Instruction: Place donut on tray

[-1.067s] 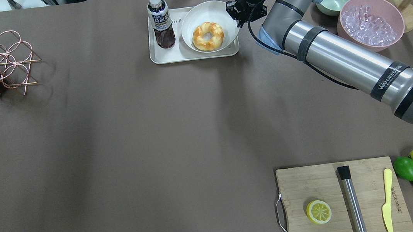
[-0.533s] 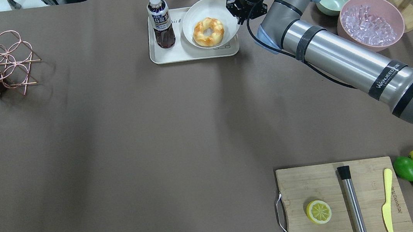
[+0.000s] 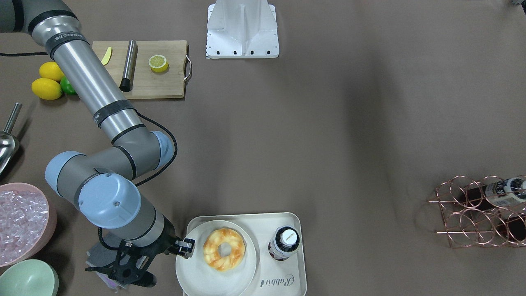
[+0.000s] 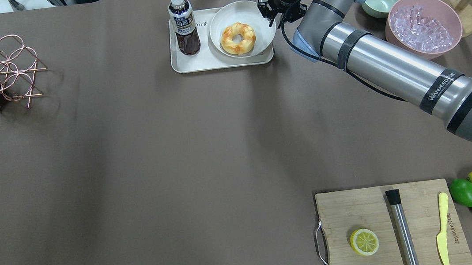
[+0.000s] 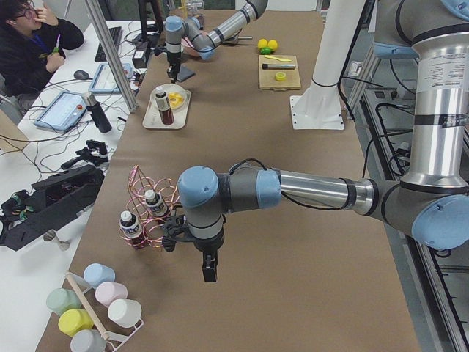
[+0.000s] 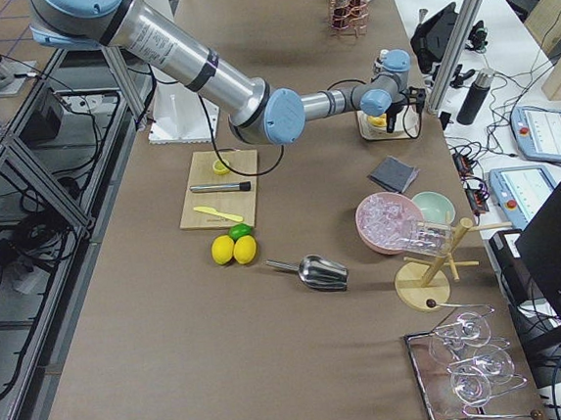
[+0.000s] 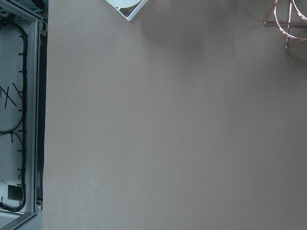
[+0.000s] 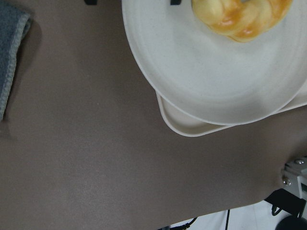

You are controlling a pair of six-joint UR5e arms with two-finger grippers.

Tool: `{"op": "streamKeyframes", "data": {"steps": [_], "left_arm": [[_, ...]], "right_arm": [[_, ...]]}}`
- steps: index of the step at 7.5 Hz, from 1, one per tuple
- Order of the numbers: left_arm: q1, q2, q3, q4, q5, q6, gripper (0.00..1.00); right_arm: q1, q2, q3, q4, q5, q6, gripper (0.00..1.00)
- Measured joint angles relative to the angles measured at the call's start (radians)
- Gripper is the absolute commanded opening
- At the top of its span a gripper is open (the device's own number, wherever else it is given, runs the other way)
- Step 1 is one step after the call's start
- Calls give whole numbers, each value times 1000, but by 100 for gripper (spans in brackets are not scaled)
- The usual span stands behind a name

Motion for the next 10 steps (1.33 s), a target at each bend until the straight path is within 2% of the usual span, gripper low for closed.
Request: {"op": "streamKeyframes", "data": {"steps": [3, 6, 8, 10], "left_arm": [[1, -10, 0, 1, 1, -1, 98], [1, -13, 0, 2, 1, -1, 98], [0, -11, 1, 2, 1, -1, 98], [-2, -7, -1, 3, 2, 0, 98]], "right_arm": [[-1, 1, 5, 8, -3, 5, 99], [20, -16, 64, 3, 33, 5, 99], [46, -104, 184, -1, 88, 2, 100], [49, -215, 349, -25, 128, 2, 100]]}}
